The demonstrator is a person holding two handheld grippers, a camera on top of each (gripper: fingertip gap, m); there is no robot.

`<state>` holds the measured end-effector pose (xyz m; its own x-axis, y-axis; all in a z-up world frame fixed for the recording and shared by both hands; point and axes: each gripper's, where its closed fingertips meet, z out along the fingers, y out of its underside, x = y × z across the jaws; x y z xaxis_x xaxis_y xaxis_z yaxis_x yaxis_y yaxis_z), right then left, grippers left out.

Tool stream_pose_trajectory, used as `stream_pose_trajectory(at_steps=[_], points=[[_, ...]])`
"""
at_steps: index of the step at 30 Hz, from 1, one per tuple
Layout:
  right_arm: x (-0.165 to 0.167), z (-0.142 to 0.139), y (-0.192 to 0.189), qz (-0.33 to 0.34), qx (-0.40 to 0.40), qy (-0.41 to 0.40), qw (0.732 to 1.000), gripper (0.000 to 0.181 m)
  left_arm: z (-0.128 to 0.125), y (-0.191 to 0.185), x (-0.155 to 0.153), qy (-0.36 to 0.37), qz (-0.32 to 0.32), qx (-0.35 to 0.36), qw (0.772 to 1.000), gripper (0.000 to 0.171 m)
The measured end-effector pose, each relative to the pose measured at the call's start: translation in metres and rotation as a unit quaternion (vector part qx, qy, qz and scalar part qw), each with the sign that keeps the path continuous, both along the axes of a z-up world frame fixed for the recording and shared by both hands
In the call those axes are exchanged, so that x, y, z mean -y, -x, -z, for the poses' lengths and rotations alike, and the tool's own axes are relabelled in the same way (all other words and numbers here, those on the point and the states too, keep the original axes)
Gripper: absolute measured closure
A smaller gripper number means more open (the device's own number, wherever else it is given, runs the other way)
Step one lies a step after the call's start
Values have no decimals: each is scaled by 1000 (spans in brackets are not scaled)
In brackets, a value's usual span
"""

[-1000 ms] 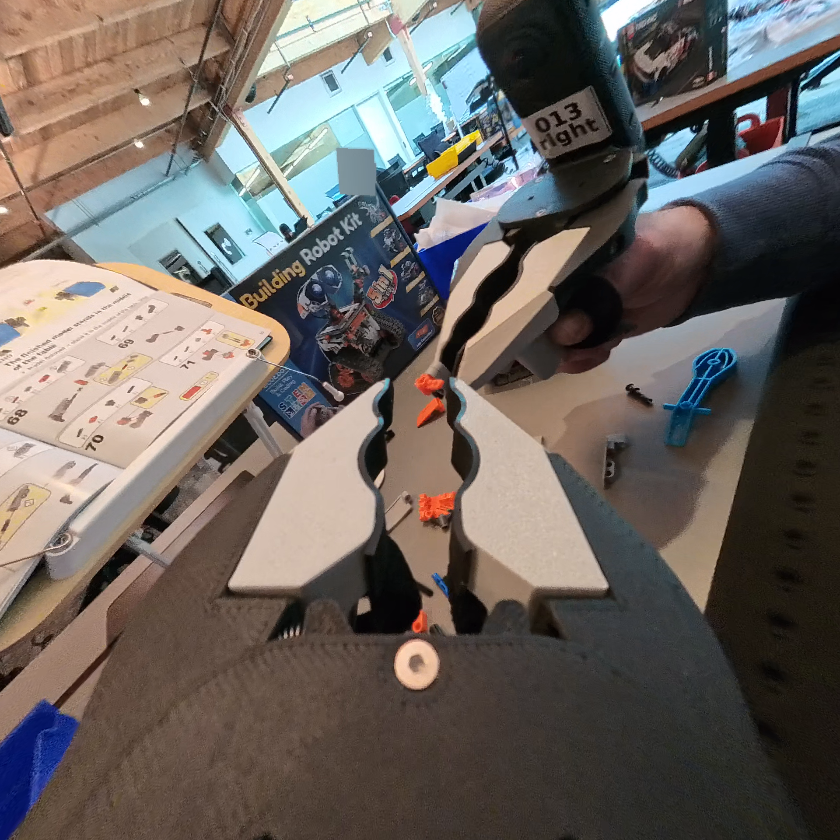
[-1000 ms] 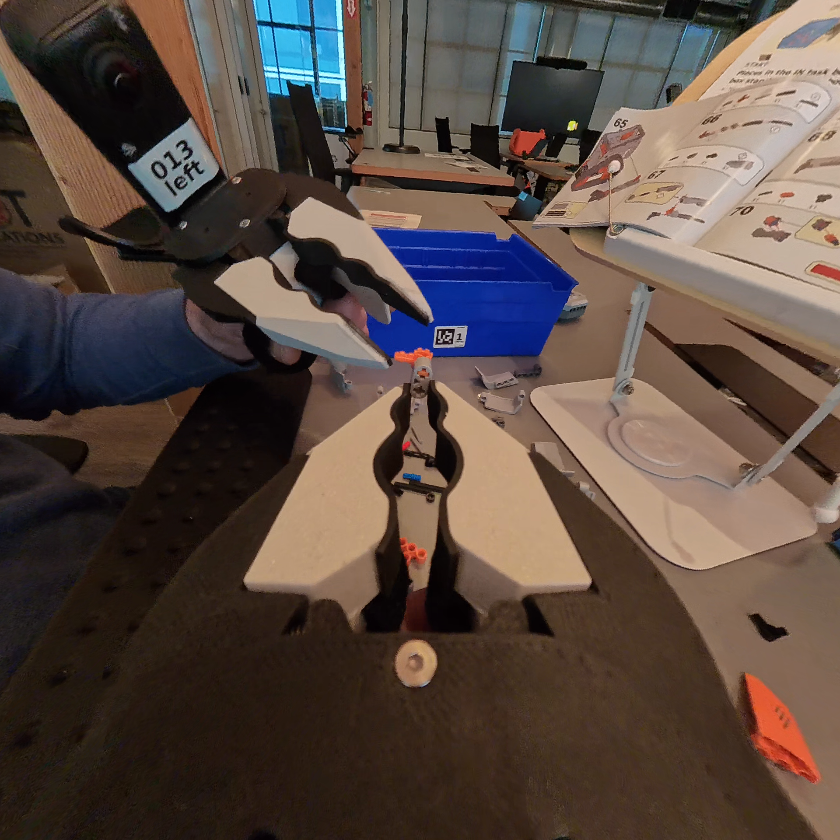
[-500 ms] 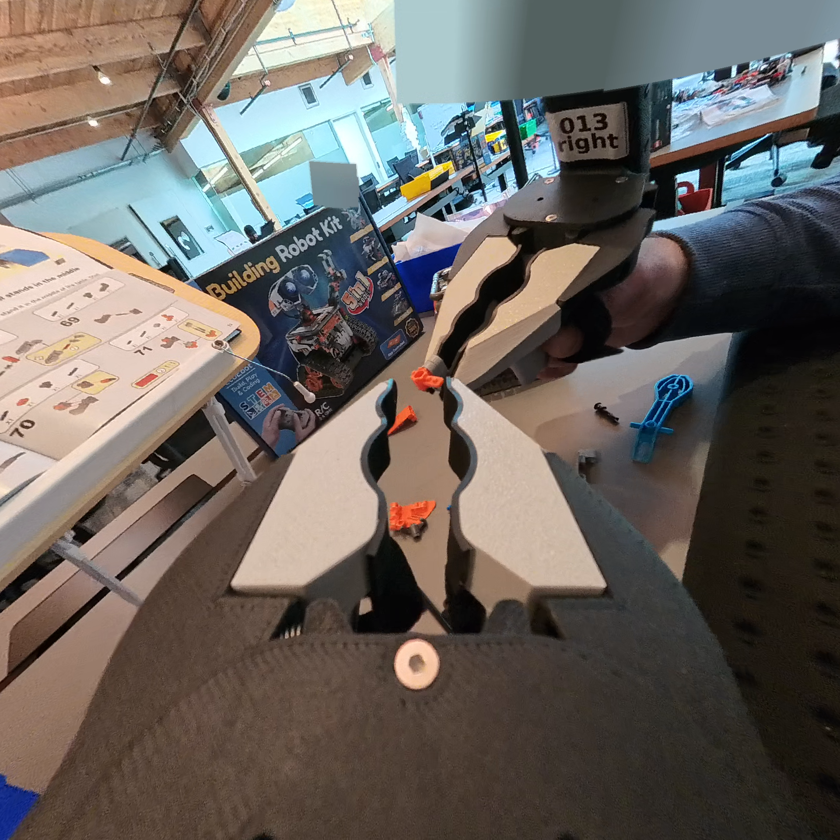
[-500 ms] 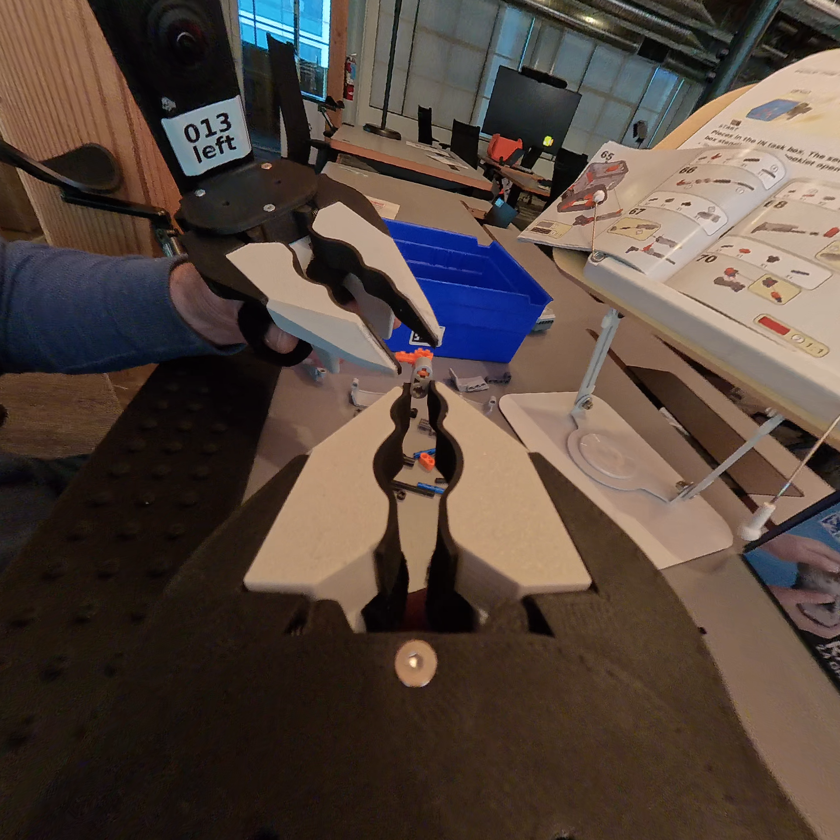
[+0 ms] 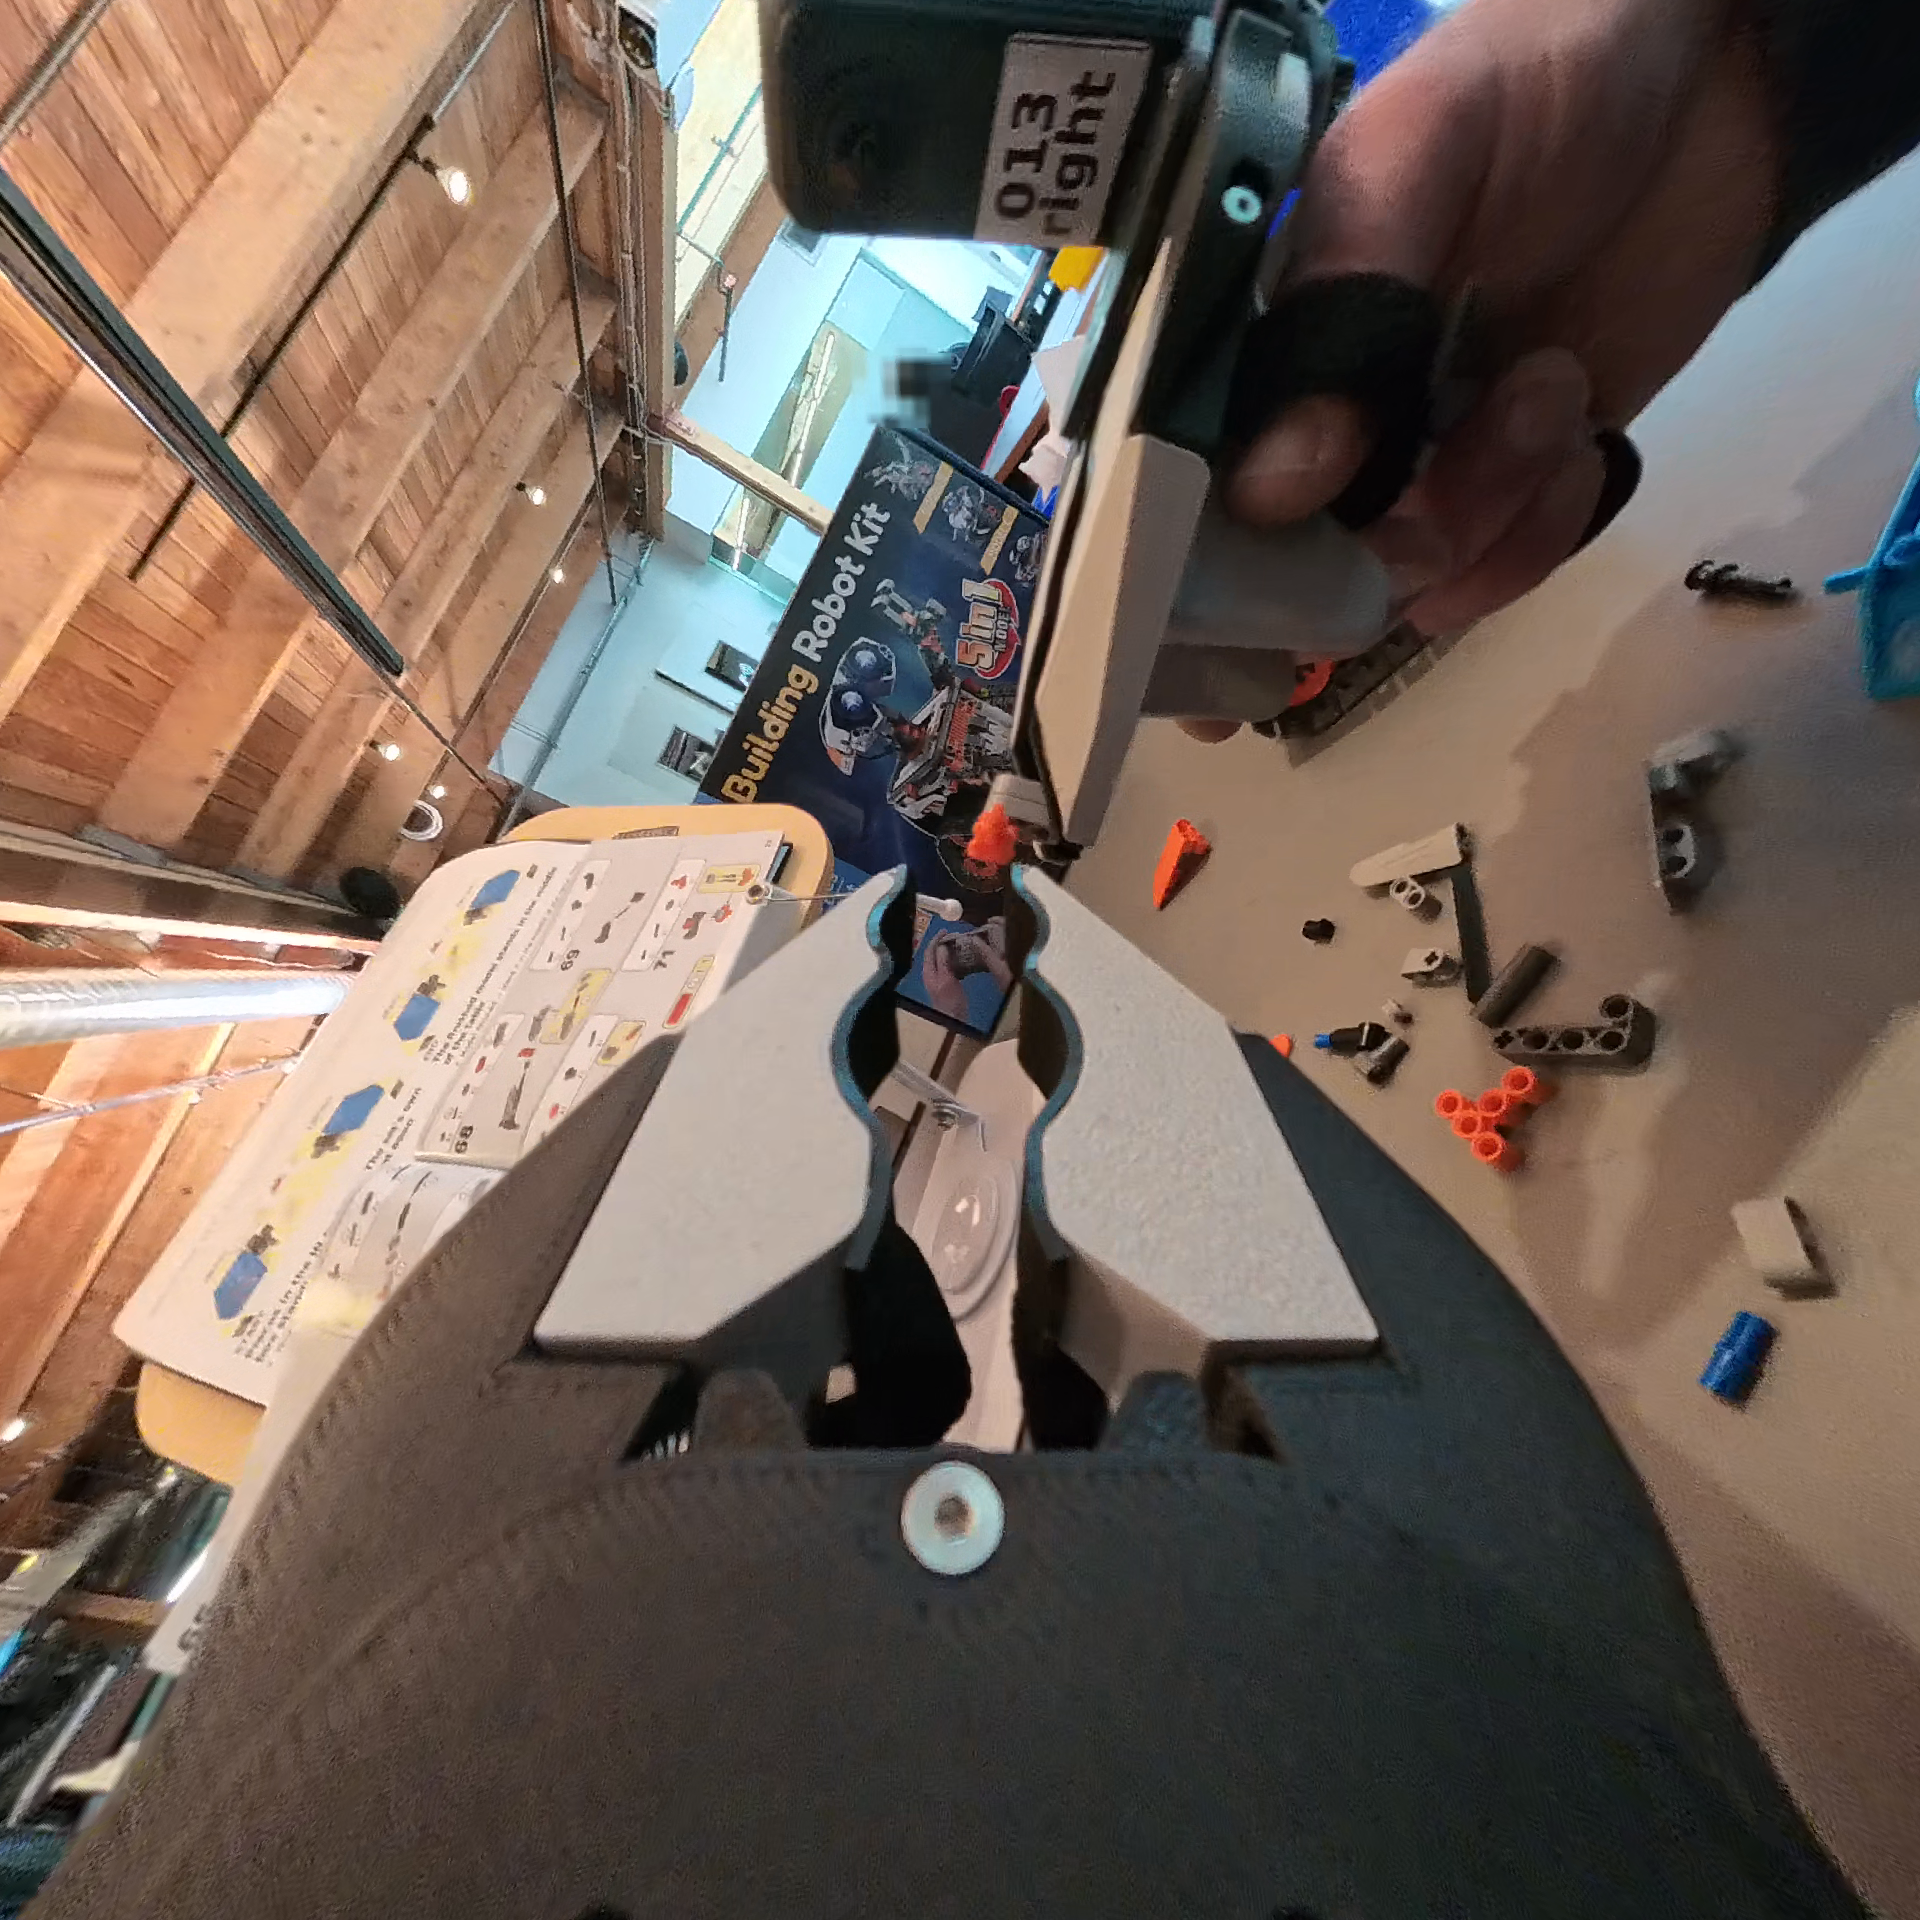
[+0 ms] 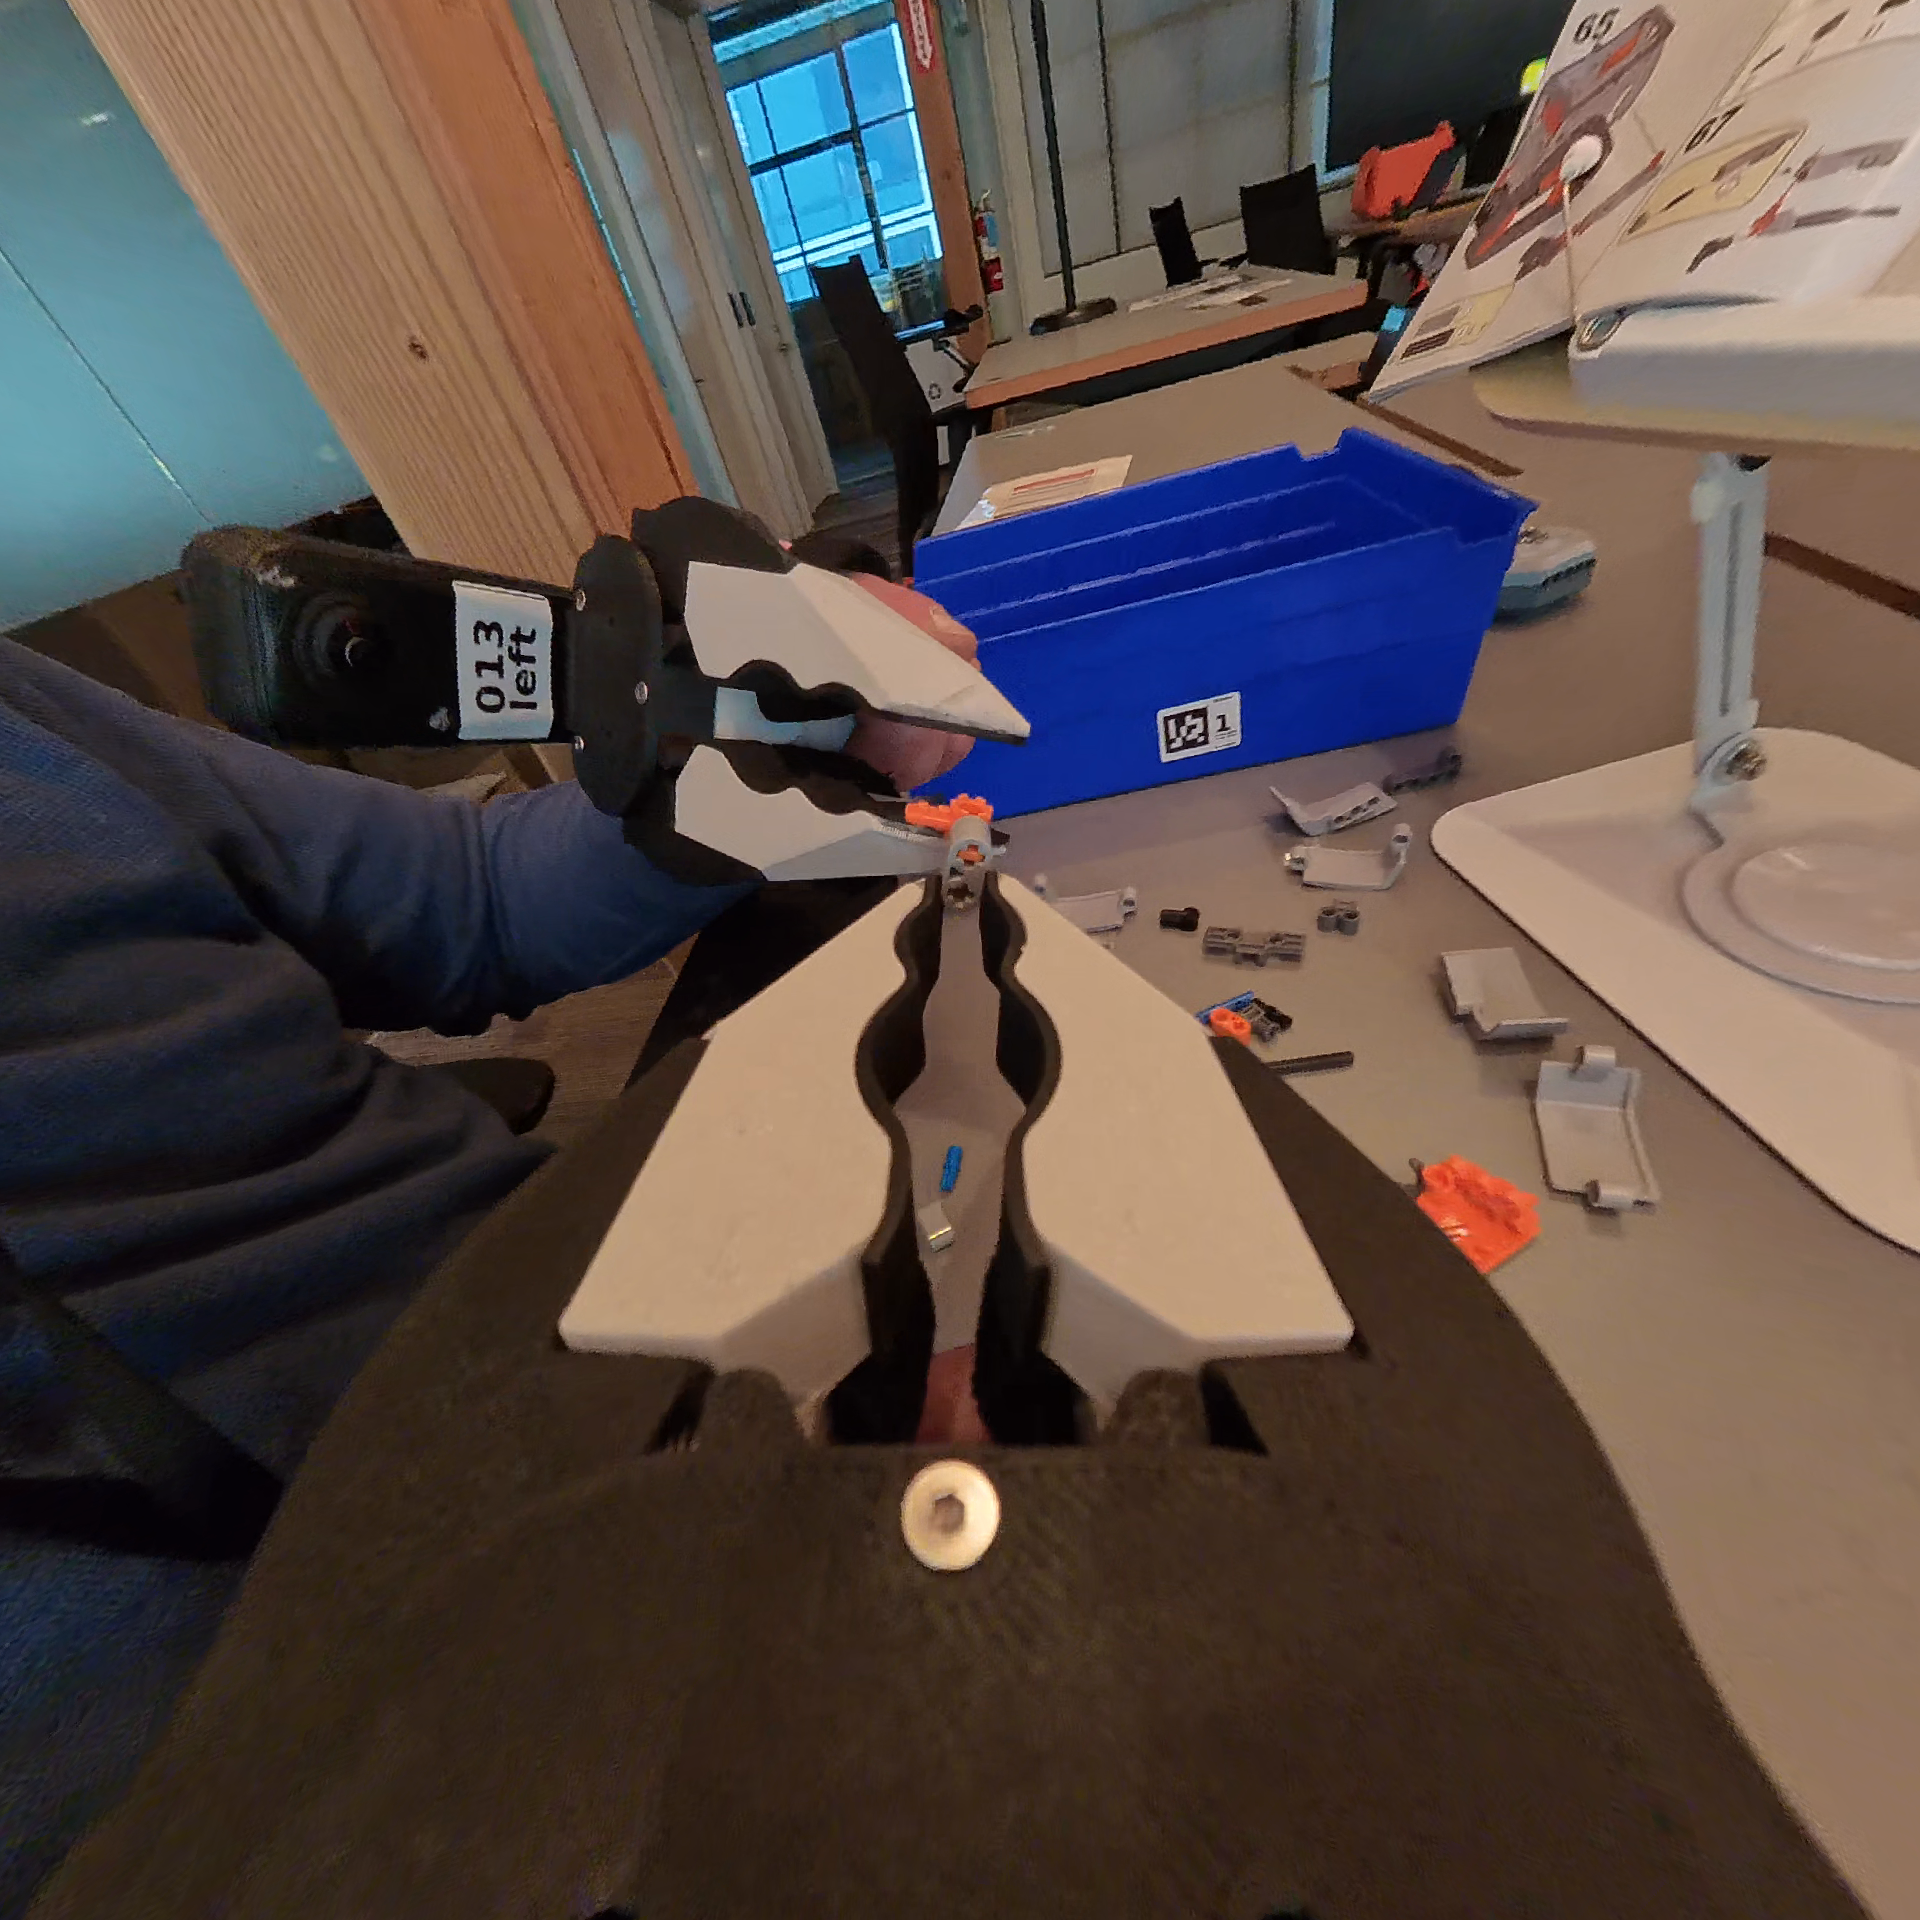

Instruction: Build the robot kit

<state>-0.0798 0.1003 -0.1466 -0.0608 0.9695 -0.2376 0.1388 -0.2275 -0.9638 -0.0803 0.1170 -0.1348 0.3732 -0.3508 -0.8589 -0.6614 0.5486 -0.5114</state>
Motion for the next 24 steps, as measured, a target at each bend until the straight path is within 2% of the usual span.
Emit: stream_pose_trajectory(at_steps=[6,17,24], points=[[1,3,-1,-14,3,38,999,177,5,-1,2,-18,-1,-22,1000,163],[5,7,0,-33,9,69,997,177,8,-2,12,-20,25,-44,999,154],[14,15,0,-58,37,74,995,177,16,-8,19,-19,40,-77,996,167]])
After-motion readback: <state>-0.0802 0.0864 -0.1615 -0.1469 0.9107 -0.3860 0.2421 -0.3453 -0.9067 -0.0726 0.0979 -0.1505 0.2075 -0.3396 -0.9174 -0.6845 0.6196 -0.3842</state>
